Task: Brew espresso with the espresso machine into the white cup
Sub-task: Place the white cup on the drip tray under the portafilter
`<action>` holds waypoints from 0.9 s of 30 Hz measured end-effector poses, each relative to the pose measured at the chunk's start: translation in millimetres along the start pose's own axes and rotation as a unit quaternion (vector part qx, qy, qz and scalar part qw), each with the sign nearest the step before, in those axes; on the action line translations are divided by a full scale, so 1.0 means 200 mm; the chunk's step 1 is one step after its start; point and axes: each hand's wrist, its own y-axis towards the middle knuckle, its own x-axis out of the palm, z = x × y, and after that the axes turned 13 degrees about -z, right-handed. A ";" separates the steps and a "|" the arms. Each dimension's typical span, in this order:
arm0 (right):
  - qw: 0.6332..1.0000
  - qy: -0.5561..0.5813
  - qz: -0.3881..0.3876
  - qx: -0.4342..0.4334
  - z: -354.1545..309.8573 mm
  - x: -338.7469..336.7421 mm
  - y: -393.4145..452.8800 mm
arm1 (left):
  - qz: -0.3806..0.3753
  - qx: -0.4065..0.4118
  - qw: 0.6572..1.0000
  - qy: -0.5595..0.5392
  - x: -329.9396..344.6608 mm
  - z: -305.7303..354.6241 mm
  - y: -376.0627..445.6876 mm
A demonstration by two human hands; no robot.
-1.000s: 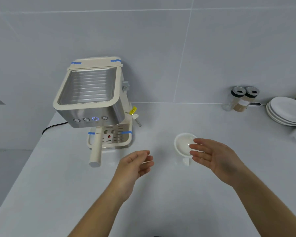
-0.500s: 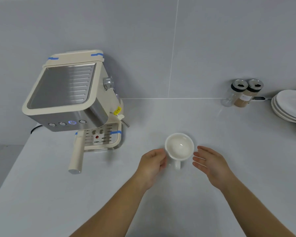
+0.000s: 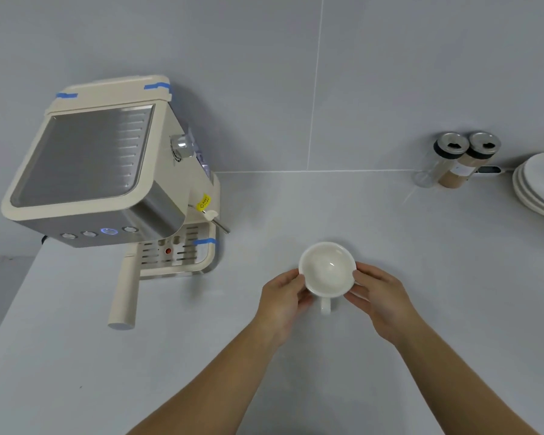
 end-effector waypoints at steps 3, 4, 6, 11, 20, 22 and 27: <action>1.000 -0.016 -0.012 -0.010 -0.01 0.03 -0.02 | 0.012 0.016 0.999 -0.034 0.00 -0.02 -0.03; 1.000 -0.021 -0.018 -0.013 -0.01 0.04 -0.02 | 0.016 0.022 0.998 -0.048 -0.01 -0.03 -0.05; 0.999 -0.030 -0.025 -0.021 -0.01 0.08 -0.02 | 0.024 0.033 0.996 -0.075 -0.03 -0.04 -0.09; 0.997 -0.061 -0.049 -0.028 0.02 0.21 0.00 | 0.062 0.071 0.986 -0.139 -0.12 -0.03 -0.20; 0.979 -0.119 -0.165 -0.010 0.10 0.57 0.03 | 0.133 0.148 0.961 -0.191 -0.33 -0.02 -0.38; 0.974 -0.128 -0.187 -0.010 0.11 0.64 0.04 | 0.148 0.166 0.955 -0.198 -0.38 -0.01 -0.41; 0.958 -0.180 -0.222 -0.027 0.15 0.82 0.06 | 0.193 0.207 0.933 -0.224 -0.47 0.00 -0.45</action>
